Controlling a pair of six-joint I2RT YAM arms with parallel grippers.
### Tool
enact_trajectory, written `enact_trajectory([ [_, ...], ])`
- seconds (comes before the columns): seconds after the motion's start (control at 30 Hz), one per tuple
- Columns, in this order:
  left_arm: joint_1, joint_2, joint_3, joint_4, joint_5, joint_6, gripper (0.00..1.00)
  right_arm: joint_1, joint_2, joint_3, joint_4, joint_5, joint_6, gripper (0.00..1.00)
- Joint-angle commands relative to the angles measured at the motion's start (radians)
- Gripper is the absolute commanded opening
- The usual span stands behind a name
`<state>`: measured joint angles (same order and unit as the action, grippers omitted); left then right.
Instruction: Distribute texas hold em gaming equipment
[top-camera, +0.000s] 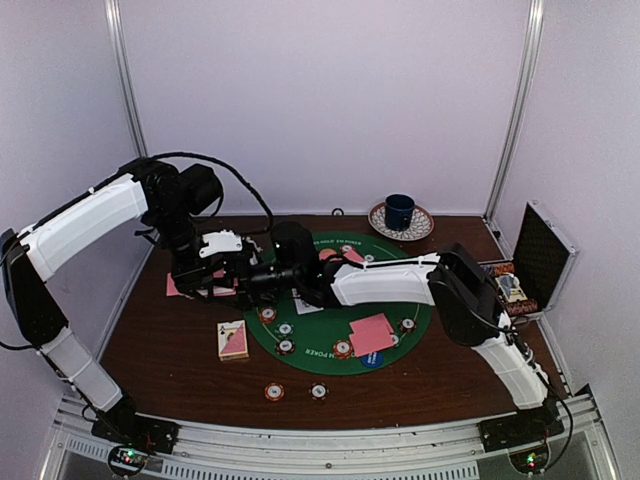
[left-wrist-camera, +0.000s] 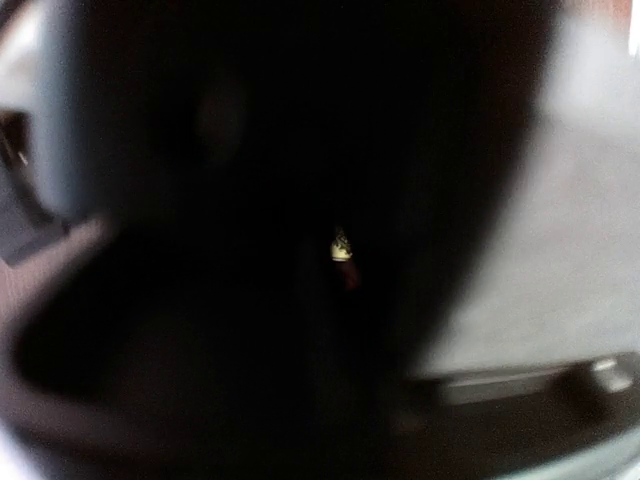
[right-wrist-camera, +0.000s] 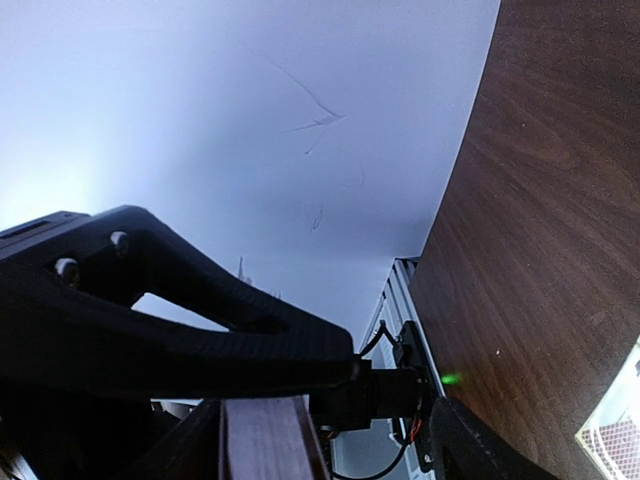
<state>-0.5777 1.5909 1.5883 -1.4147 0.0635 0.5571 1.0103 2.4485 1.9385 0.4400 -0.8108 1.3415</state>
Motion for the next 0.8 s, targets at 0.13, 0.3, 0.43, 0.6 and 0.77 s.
enact_trajectory([
  [0.13,-0.001,-0.021,0.004,-0.006,0.003,-0.006,0.0,-0.031,-0.088,-0.103,-0.224,0.085,-0.164,0.7],
  [0.3,-0.001,-0.022,0.001,-0.006,0.002,-0.007,0.0,-0.034,-0.096,-0.12,-0.215,0.075,-0.167,0.69],
  [0.43,-0.001,-0.024,0.002,-0.007,0.001,-0.006,0.0,-0.039,-0.106,-0.141,-0.173,0.062,-0.147,0.68],
  [0.6,-0.001,-0.023,-0.002,-0.007,0.003,-0.007,0.0,-0.048,-0.134,-0.153,-0.097,0.033,-0.122,0.7],
  [0.77,-0.001,-0.026,-0.006,-0.006,0.002,-0.007,0.0,-0.06,-0.164,-0.175,0.051,-0.005,-0.04,0.77],
])
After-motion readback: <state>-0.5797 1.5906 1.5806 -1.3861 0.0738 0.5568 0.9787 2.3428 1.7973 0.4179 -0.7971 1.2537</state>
